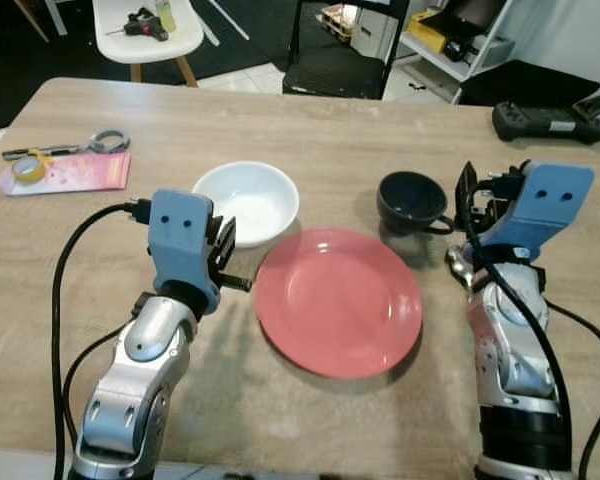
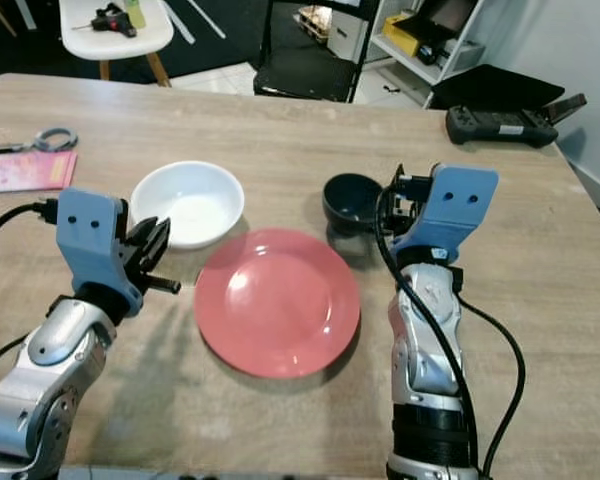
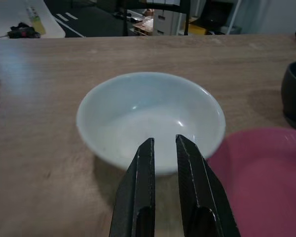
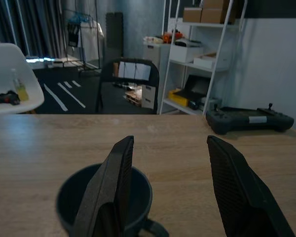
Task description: Setting the table
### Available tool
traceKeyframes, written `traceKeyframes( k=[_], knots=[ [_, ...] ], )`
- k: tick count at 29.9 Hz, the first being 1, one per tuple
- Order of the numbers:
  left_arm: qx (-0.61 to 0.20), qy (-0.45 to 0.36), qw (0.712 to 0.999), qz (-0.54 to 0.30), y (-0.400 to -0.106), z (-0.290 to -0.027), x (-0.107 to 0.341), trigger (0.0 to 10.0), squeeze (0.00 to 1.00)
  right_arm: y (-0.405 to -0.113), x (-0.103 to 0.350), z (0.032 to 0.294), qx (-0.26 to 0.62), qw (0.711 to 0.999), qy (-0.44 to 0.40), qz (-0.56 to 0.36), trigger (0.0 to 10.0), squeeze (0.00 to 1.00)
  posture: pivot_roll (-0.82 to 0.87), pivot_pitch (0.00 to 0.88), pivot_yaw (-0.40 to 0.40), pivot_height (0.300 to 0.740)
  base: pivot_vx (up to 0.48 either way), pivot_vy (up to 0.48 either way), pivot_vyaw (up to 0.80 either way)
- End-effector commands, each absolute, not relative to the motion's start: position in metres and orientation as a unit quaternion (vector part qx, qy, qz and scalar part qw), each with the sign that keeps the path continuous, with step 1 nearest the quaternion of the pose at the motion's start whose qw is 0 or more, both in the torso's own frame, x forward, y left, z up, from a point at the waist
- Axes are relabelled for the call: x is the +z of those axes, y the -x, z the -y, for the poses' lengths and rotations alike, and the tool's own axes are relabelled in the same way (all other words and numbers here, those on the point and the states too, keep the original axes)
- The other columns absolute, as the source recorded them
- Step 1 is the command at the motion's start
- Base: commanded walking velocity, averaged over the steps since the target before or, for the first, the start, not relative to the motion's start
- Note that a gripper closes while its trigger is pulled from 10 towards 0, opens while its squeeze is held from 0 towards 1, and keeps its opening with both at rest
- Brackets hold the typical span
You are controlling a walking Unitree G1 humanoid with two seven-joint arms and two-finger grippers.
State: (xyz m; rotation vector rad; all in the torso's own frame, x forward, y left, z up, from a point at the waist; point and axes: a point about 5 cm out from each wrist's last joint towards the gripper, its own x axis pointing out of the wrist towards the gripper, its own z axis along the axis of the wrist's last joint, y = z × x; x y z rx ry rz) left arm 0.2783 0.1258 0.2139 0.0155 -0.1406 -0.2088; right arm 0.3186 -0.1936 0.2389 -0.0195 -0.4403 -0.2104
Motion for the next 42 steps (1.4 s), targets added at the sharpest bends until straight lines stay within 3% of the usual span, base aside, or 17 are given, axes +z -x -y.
traceKeyframes(
  k=[1,42],
  knots=[
    [-0.103,-0.008,0.993,0.061,-0.2781,-0.126,0.2092,10.0,0.0,-0.3174,0.2332,0.1975,-0.113,0.971,0.012,0.212,10.0,0.0,0.05,0.133,0.031,0.74,-0.3,0.0,0.0],
    [-0.106,-0.008,0.993,0.06,-0.2778,-0.1244,0.2089,10.0,0.0,-0.3145,0.2303,0.2004,-0.12,0.97,0.015,0.209,10.0,0.0,0.05,0.141,0.038,0.74,-0.29,0.0,0.0]
  ],
)
